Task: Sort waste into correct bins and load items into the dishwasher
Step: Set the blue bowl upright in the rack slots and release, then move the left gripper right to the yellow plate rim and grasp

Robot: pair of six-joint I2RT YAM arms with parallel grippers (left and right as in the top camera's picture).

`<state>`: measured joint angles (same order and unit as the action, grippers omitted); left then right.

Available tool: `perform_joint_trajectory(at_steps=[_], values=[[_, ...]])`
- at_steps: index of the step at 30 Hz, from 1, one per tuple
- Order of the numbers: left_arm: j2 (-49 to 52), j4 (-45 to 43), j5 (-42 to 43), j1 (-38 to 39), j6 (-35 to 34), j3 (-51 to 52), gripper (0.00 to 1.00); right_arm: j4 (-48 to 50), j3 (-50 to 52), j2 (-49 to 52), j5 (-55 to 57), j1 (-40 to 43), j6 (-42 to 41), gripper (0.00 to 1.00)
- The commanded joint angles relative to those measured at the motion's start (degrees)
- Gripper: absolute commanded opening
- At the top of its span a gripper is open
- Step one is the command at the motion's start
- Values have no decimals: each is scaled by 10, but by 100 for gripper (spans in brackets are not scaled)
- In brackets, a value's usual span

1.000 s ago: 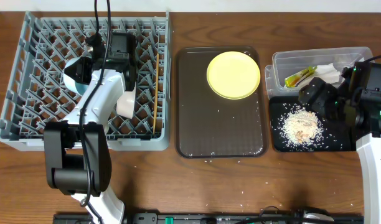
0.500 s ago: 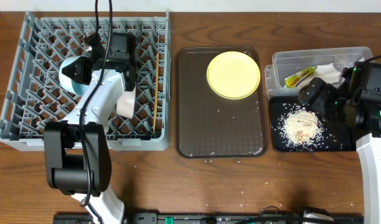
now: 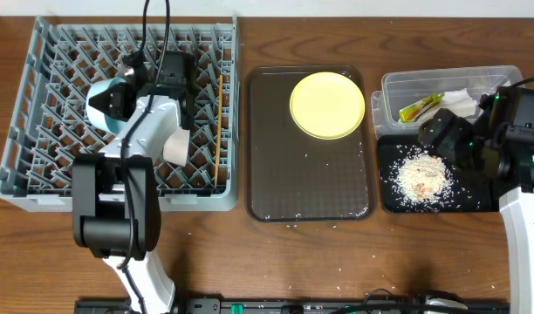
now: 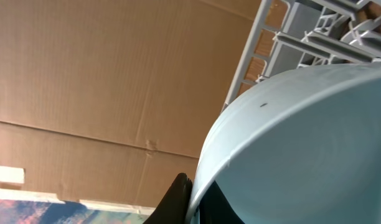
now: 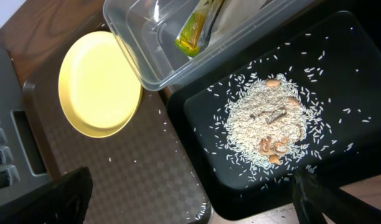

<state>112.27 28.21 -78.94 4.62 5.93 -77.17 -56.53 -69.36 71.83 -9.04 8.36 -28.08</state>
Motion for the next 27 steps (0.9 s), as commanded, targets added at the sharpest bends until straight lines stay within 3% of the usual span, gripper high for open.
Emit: perform_joint_trajectory(at_steps=[1, 10, 13, 16, 20, 27], values=[[19, 2, 13, -2, -11, -3, 8, -1, -3, 1, 0, 5, -2, 99], [7, 1, 21, 46, -11, -3, 9, -1, -3, 1, 0, 5, -2, 99], [7, 2, 26, 62, -11, -3, 17, -1, -3, 1, 0, 5, -2, 99], [4, 2, 26, 73, -11, -3, 38, -1, -3, 1, 0, 5, -2, 99], [-11, 4, 32, 90, -11, -3, 54, -1, -3, 1, 0, 5, -2, 99], [-89, 53, 174, 110, -47, -3, 57, -1, -3, 1, 0, 5, -2, 99]])
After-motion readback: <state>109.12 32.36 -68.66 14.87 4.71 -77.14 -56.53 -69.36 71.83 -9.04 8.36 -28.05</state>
